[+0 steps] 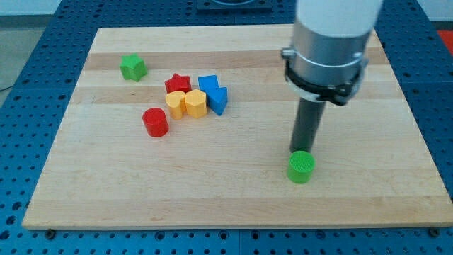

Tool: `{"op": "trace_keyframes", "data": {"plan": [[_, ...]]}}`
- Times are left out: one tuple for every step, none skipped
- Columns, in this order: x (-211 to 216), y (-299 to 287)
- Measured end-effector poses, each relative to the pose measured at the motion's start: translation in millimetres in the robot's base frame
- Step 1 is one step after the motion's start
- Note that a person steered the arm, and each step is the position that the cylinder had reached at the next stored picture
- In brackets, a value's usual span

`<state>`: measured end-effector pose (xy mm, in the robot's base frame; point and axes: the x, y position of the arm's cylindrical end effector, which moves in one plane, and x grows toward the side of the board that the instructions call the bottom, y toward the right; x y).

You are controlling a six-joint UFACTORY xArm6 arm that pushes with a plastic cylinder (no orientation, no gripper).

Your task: Slide the green circle to the bottom right

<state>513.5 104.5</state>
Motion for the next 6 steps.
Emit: {"op": "trace_keyframes", "data": {"plan": [[-3,-53],[9,-100],[17,-60],[17,-9],[17,-2],[21,1]]}}
